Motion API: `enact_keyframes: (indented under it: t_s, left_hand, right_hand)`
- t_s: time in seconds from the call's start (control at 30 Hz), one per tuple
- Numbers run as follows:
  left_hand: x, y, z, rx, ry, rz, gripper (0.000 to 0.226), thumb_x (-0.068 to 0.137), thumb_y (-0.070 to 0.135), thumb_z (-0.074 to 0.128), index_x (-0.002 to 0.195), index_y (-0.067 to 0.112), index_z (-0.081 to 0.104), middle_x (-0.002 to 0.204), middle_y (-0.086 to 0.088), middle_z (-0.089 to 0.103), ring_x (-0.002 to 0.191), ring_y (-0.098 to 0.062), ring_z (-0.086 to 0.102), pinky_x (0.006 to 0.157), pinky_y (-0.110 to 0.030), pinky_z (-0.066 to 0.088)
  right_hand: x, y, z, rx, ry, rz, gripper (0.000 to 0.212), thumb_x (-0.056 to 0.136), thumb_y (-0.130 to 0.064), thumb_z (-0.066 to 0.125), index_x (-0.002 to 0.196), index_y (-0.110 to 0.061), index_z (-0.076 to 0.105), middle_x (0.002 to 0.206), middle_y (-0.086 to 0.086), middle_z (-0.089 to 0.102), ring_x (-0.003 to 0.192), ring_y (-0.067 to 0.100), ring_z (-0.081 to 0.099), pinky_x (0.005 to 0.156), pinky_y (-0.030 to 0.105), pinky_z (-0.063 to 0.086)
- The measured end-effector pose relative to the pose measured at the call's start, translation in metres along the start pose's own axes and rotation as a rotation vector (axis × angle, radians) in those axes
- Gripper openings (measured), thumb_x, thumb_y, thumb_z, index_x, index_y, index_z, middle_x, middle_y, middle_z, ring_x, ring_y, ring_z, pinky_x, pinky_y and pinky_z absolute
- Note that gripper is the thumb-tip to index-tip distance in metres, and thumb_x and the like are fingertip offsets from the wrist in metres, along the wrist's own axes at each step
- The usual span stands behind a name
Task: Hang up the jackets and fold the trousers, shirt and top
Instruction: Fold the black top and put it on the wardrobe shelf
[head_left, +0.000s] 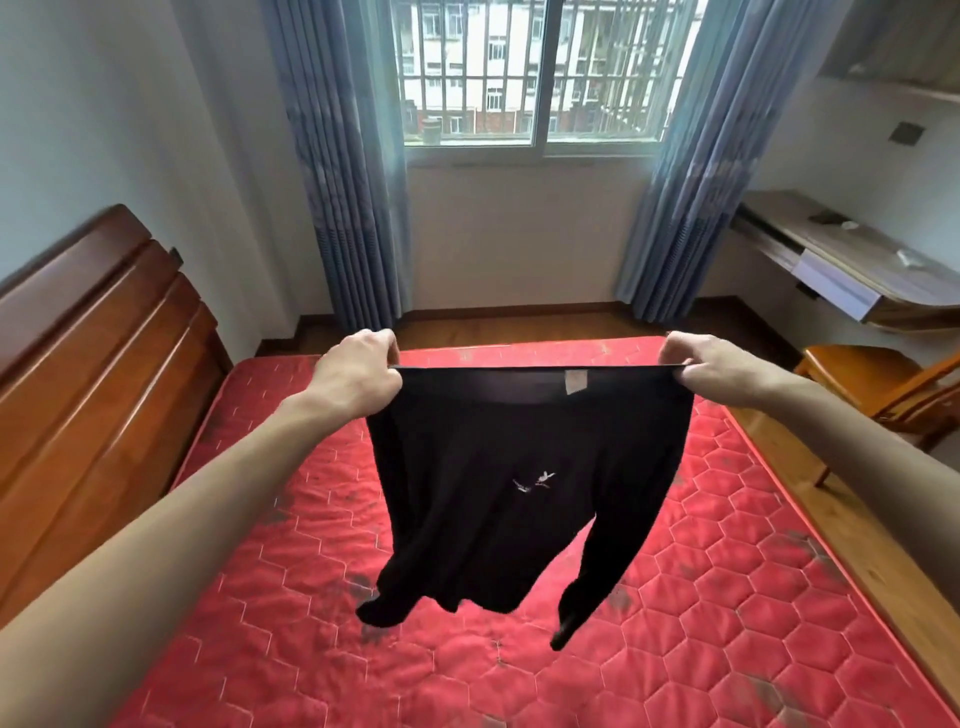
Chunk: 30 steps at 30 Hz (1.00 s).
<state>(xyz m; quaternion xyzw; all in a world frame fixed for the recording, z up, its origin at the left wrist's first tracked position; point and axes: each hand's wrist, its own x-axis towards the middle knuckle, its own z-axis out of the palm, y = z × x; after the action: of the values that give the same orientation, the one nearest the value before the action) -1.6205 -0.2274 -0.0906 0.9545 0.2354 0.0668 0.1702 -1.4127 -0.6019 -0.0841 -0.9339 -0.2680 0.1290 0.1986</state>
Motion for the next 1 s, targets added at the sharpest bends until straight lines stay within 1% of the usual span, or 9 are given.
enact_keyframes:
  t_s: [0.1,0.23,0.37,0.43,0.5,0.6,0.77,0.9,1.0]
  left_hand:
    - [0.006,-0.015,0.006,-0.264,-0.161,-0.084,0.023,0.095,0.009,0.049,0.098,0.019,0.069,0.090,0.006,0.068,0.090,-0.017,0.061,0.076,-0.031,0.046]
    - [0.005,-0.014,0.015,-0.746,-0.258,-0.095,0.033,0.106,0.008,0.042,0.087,0.018,0.067,0.071,0.013,0.067,0.075,-0.007,0.057,0.072,-0.025,0.044]
    - [0.001,-0.025,0.000,-0.719,-0.235,0.062,0.022,0.097,0.036,0.055,0.088,0.018,0.064,0.081,0.005,0.062,0.077,-0.008,0.055,0.075,-0.032,0.041]
    - [0.002,-0.034,-0.014,-0.662,-0.330,0.095,0.021,0.091,0.045,0.068,0.096,0.024,0.068,0.088,0.007,0.070,0.078,-0.004,0.063,0.079,-0.028,0.045]
    - [0.005,-0.039,-0.021,-0.561,-0.356,0.140,0.013,0.086,0.029,0.081,0.093,0.026,0.070,0.093,0.000,0.076,0.080,-0.006,0.069,0.080,-0.027,0.049]
    - [0.017,-0.040,-0.019,-0.360,-0.177,0.254,0.016,0.086,0.014,0.083,0.082,0.022,0.069,0.081,-0.001,0.072,0.074,-0.009,0.066,0.075,-0.032,0.050]
    - [0.057,-0.032,-0.029,-0.333,0.145,0.228,0.020,0.081,0.020,0.090,0.077,0.014,0.071,0.070,-0.006,0.069,0.060,-0.012,0.056,0.065,-0.030,0.047]
    - [0.090,-0.031,-0.047,-0.353,0.324,0.197,0.013,0.087,0.020,0.084,0.086,0.014,0.073,0.078,-0.004,0.074,0.068,-0.017,0.066,0.070,-0.032,0.053]
    - [0.107,-0.035,-0.044,-0.376,0.426,0.149,0.014,0.091,0.024,0.079,0.086,0.014,0.069,0.077,-0.001,0.072,0.072,-0.021,0.066,0.072,-0.036,0.053]
  right_hand:
    - [-0.004,-0.001,0.007,0.332,-0.042,-0.105,0.036,0.089,0.015,0.044,0.088,-0.010,0.069,0.089,0.002,0.069,0.086,0.014,0.062,0.082,0.034,0.048]
    - [-0.009,-0.010,0.016,0.564,-0.092,-0.175,0.038,0.096,0.002,0.039,0.082,-0.019,0.066,0.077,-0.003,0.057,0.072,0.009,0.051,0.069,0.030,0.040]
    - [-0.011,-0.012,0.002,0.464,-0.127,-0.212,0.018,0.090,-0.038,0.059,0.096,-0.022,0.065,0.085,-0.006,0.071,0.079,0.008,0.061,0.077,0.034,0.044]
    - [-0.009,-0.008,-0.011,0.409,-0.216,-0.202,0.023,0.082,-0.033,0.067,0.103,-0.023,0.063,0.099,0.002,0.076,0.092,0.017,0.067,0.090,0.039,0.048]
    - [-0.007,-0.005,-0.018,0.268,-0.222,-0.221,0.025,0.079,-0.019,0.069,0.102,-0.026,0.063,0.099,0.005,0.074,0.095,0.023,0.070,0.089,0.040,0.053]
    - [0.010,-0.004,-0.013,-0.131,0.009,-0.269,0.025,0.090,-0.009,0.069,0.093,-0.031,0.058,0.087,-0.001,0.069,0.085,0.025,0.068,0.075,0.038,0.053]
    - [0.057,-0.016,-0.016,-0.146,0.417,-0.141,0.023,0.090,0.004,0.063,0.109,-0.007,0.065,0.107,0.016,0.070,0.101,0.037,0.065,0.087,0.043,0.052]
    - [0.085,-0.017,-0.030,-0.156,0.649,-0.066,0.006,0.095,-0.007,0.064,0.100,-0.010,0.065,0.097,0.021,0.072,0.091,0.044,0.067,0.071,0.042,0.046]
    - [0.105,-0.004,-0.033,0.003,0.709,-0.004,0.015,0.096,-0.009,0.062,0.107,-0.012,0.071,0.098,0.022,0.075,0.095,0.043,0.070,0.078,0.042,0.051]
